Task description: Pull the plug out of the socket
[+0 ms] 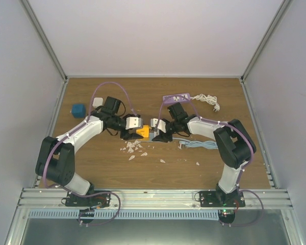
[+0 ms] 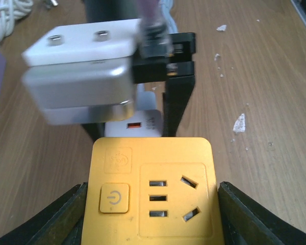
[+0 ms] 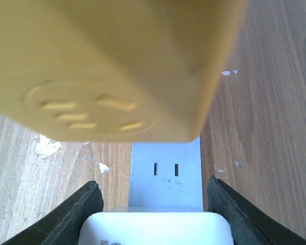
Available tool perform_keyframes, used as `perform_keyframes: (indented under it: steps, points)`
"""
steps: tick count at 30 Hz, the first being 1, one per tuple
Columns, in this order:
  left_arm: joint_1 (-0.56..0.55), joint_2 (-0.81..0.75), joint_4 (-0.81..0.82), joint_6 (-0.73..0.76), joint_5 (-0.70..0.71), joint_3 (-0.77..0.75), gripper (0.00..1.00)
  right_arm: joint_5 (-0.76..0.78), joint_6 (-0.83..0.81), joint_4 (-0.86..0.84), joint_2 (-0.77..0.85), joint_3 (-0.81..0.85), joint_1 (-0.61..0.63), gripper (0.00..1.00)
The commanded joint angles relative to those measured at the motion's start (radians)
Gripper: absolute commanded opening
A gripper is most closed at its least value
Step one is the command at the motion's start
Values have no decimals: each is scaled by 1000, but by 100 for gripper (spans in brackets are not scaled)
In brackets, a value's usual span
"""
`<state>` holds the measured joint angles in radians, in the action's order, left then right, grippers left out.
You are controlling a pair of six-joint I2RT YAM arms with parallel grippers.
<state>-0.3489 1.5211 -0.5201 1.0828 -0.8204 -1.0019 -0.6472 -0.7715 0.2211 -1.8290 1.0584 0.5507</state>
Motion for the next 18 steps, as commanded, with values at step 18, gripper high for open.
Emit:
perform_keyframes:
  steps: [18]
  points:
    - [265,79,-470,66,220,-347,32,58,49,40,32,22,-8,73]
